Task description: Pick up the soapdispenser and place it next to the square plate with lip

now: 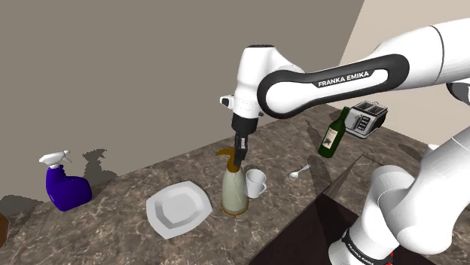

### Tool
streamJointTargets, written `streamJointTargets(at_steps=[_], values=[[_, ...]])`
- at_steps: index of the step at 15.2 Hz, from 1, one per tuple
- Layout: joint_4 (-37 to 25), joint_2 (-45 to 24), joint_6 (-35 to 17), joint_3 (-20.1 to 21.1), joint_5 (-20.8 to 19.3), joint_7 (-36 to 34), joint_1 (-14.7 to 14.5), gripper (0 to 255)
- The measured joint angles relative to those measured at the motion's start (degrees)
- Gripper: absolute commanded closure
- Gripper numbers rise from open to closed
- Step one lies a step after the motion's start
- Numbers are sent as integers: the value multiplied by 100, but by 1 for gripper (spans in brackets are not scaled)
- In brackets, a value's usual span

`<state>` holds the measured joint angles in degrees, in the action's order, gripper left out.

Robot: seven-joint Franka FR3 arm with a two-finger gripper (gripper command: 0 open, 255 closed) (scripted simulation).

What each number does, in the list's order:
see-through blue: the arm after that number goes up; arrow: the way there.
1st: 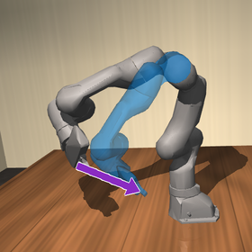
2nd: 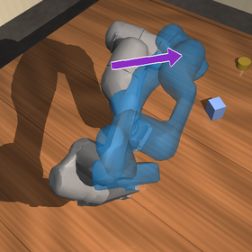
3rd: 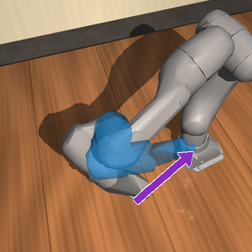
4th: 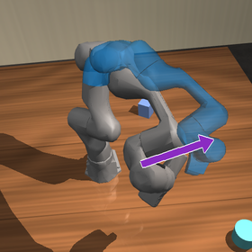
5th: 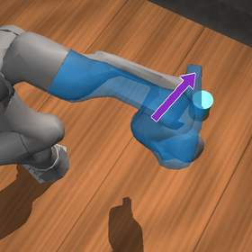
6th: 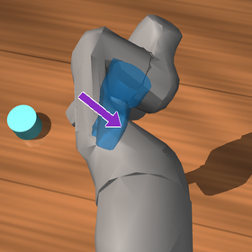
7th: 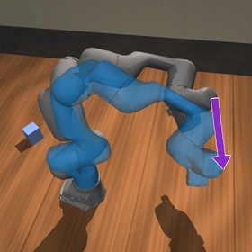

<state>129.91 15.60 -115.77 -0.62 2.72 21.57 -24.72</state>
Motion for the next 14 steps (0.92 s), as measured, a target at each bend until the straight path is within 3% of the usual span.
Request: streamJointTargets(at_steps=[6,12,13,14], values=[[350,-136,-485,-10,13,40,3,255],[406,-142,-572,-12,14,47,4,255],[403,-146,-574,-10,15,44,3,0],[408,-151,-576,-9,15,42,2,0]])
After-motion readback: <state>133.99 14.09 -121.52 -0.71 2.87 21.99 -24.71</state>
